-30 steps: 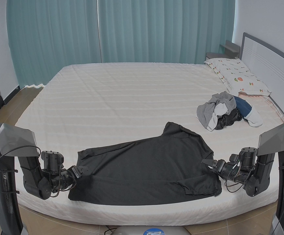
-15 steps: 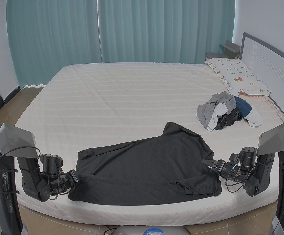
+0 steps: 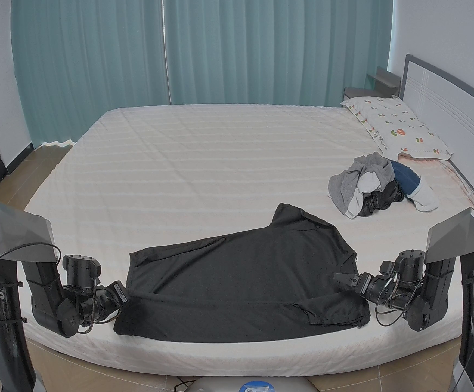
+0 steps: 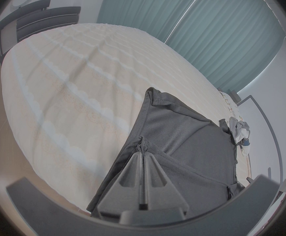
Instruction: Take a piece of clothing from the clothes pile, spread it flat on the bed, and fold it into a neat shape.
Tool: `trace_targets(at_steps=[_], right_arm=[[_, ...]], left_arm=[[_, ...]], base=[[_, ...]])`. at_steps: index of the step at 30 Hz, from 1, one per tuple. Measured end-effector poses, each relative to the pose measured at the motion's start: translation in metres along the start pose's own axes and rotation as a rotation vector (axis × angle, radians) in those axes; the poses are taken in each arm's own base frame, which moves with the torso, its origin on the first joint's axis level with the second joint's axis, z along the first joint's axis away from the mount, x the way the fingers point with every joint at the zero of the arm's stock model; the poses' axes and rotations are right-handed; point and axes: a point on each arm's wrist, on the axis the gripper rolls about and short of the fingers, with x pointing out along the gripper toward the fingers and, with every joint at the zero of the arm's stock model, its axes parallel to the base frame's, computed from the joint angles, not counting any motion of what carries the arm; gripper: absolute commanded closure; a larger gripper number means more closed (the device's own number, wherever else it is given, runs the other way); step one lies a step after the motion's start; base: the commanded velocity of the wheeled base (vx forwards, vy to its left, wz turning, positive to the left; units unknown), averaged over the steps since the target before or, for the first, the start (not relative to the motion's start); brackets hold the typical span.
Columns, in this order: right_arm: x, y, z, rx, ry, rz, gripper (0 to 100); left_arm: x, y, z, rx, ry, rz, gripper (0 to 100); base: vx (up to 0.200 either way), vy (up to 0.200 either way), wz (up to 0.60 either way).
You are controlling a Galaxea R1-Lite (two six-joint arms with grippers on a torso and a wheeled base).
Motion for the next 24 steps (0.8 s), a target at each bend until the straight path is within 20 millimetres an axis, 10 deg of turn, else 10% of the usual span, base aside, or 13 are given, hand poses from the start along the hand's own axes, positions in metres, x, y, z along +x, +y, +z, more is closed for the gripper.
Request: trace_targets(at_steps=[15,16,24], right_arm=[[-0.006,-0.007,-0.01,-0.111,0.042,-0.034,0],[-0.006,-0.008,-0.011,-0.132,0.049,-0.038,100],[-0.01,-0.011,-0.017,-0.146,0.072,-0.052,100]], left_arm=[[-0.001,0.0,0.0,-0.002,-0.001,0.001,100],[-0.001,0.0,0.0,-0.001,-0.001,0.001,100],[-0.002,0.0,0.001,-0.003,-0.004,-0.001,100]], base=[[0.0,0.0,0.0],[0.0,0.0,0.0],[0.0,0.0,0.0]])
